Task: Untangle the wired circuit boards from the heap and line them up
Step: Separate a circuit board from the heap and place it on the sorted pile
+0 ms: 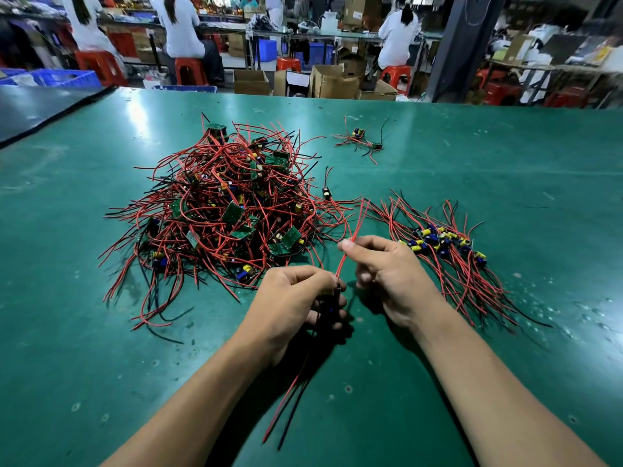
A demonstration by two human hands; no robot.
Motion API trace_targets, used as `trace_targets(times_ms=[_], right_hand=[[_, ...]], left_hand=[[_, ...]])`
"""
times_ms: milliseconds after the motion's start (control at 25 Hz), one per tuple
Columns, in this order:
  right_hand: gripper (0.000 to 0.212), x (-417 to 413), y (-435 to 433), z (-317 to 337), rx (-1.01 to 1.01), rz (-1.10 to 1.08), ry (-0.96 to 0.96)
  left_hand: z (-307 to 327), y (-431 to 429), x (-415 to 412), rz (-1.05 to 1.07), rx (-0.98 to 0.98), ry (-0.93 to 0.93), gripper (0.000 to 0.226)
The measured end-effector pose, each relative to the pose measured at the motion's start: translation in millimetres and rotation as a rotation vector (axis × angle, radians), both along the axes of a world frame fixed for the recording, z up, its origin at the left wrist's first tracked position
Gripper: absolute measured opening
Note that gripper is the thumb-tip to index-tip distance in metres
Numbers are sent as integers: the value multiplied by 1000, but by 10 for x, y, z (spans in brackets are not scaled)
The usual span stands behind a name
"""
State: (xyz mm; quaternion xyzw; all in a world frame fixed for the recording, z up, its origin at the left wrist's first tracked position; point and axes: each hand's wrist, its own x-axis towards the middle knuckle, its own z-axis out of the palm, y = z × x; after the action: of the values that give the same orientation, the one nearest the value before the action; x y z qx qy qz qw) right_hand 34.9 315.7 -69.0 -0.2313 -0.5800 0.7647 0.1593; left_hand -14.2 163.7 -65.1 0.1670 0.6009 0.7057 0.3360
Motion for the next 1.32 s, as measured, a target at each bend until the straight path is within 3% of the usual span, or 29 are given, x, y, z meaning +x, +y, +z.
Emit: trace_targets(times_ms=[240,440,560,720,920,1080,1320], right_hand=[[11,-40,114,58,-189,-220,94],[36,31,206,172,-666,-155,82],[45,32,212,176,-756,-141,102],[37,40,195,162,-456,-141,49],[44,29,198,114,-260,-158,-20],[48,21,158,100,-152,-91,-73],[40,75,18,64,355,274,-108]], left_hand=[[-41,-5,-15,-88,-66,62,16],[-62,-2,-21,-120,-100,123,18],[-51,-16,-27,-133,-108,102,17],[-16,-24,-5,-54,-46,15,17],[71,10,-44,18,88,-253,53],[69,30,-76,-8,71,-236,66],[43,-8,-33,-85,114,-119,66]])
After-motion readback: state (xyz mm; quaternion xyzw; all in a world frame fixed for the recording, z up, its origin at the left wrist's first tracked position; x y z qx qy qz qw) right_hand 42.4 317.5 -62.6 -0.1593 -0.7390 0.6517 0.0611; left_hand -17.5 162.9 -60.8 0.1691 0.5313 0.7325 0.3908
